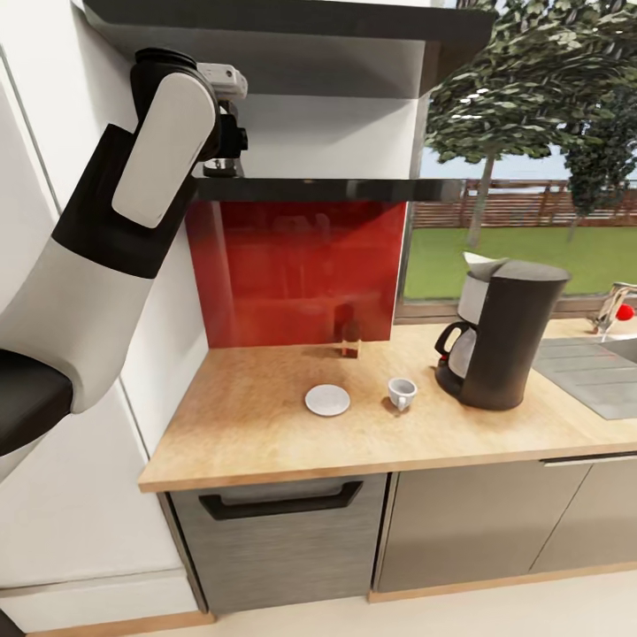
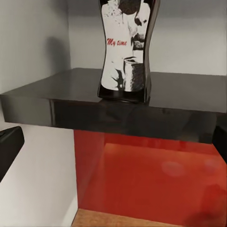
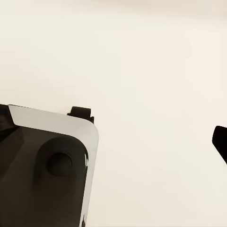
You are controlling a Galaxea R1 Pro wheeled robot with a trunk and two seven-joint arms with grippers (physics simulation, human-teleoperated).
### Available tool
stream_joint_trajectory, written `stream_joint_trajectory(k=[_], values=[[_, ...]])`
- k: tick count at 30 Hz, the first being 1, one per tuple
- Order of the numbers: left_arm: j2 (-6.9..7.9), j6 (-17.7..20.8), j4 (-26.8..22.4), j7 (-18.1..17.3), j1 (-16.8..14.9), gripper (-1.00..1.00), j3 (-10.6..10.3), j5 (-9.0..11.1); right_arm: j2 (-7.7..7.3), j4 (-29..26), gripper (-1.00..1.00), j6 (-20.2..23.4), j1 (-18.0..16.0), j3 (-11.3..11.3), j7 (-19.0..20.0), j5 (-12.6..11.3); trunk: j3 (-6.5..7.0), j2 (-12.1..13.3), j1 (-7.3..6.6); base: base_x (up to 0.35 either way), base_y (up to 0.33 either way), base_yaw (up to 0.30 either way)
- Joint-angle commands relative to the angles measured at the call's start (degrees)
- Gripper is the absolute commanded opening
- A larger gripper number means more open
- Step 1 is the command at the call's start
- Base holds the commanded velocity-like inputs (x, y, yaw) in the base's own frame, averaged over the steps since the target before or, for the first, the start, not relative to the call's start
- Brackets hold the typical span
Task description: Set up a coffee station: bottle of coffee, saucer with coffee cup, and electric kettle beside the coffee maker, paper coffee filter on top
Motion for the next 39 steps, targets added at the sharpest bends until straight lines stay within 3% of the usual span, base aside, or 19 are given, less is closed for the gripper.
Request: stream_joint_trajectory(k=[1, 15, 17, 19, 25, 30, 39], values=[[0.01, 0.31, -0.02, 0.55, -0.08, 1.0, -0.06, 0.44, -0.02, 0.03, 1.0, -0.17, -0.04, 0.24, -0.01, 0.1, -0.08, -0.05, 0.01, 0.065, 0.0, 0.0], [-0.65, 0.39, 0.72, -0.67, -0.08, 1.0, -0.04, 0.35, 0.02, 0.03, 1.0, -0.17, -0.04, 0.24, -0.01, 0.1, -0.08, -0.05, 0.01, 0.012, 0.0, 0.0], [-1.29, 0.39, 1.9, -2.03, -0.08, 1.0, -0.09, 0.35, 0.01, 0.03, 1.0, -0.17, -0.04, 0.24, -0.01, 0.1, -0.08, -0.05, 0.01, 0.0, 0.0, 0.0], [-2.28, 0.36, 4.19, -5.77, -0.13, 1.0, -0.09, 0.33, -0.01, 0.03, 1.0, -0.17, -0.04, 0.24, -0.01, 0.1, -0.08, -0.05, 0.01, 0.0, 0.0, 0.0], [-2.78, 0.31, 7.48, -8.72, -0.71, 1.0, 0.23, 0.29, -0.01, 0.03, 1.0, -0.17, -0.04, 0.19, -0.01, 0.1, -0.08, -0.05, 0.01, 0.0, 0.0, 0.0], [-2.88, -2.38, 13.91, -14.39, -5.26, 1.0, 0.48, 0.27, 0.0, 0.03, 1.0, -0.17, -0.04, 0.2, -0.01, 0.1, -0.08, -0.05, 0.01, 0.0, 0.0, 0.0], [-2.75, -3.19, 14.51, -15.39, -5.97, 1.0, 0.51, 0.2, 0.02, 0.03, 1.0, -0.17, -0.04, 0.21, -0.01, 0.1, -0.08, -0.05, 0.01, 0.0, 0.0, 0.0]])
